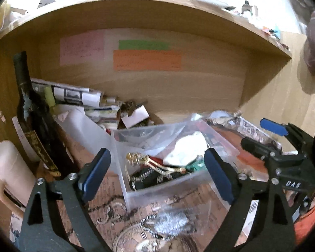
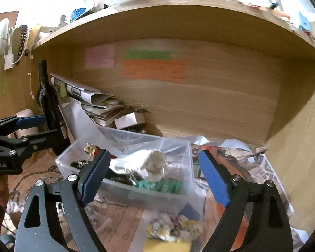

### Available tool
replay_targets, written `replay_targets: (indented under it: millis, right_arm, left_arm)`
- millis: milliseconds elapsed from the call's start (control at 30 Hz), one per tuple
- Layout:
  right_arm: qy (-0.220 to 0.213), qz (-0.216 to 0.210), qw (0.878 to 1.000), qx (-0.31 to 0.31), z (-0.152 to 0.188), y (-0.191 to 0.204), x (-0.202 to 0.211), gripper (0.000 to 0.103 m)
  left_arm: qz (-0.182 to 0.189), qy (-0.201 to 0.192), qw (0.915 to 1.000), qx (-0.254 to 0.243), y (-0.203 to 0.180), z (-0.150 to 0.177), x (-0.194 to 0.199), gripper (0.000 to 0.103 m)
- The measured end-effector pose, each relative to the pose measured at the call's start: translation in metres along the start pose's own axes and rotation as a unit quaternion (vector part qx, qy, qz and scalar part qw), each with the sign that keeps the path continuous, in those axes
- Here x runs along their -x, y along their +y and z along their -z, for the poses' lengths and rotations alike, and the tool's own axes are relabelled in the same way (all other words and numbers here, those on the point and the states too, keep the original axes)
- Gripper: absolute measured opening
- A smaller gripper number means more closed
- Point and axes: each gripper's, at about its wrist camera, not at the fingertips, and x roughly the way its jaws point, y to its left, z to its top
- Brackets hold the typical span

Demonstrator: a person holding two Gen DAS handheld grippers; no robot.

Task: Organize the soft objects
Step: 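Grasp the yellow sponge with the right tool while the left grasps the silver pouch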

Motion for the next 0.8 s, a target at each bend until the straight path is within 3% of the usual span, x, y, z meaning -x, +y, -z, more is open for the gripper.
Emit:
replay_targets:
  millis: [233, 467, 800]
  right_arm:
    - [0.026, 0.012, 0.999, -0.014, 0.025, -0.015, 0.012, 0.089]
    - [0.096, 0.008, 0.995, -0.029, 0.068, -0.025, 0.005, 0.089]
    - [0.173, -0.019, 0.984, -0.022, 0.099, -0.019, -0.013, 0.088]
  left_arm:
    - [0.009, 0.056, 0.9984, 0.001, -0.003, 0.032, -0.009, 0.091]
    - [0.013, 0.126, 0.9918, 0.011, -0.005, 0.068, -0.033, 0.091]
    - [0.049, 0.158, 0.986, 0.02, -0.022, 0.085, -0.051, 0.091]
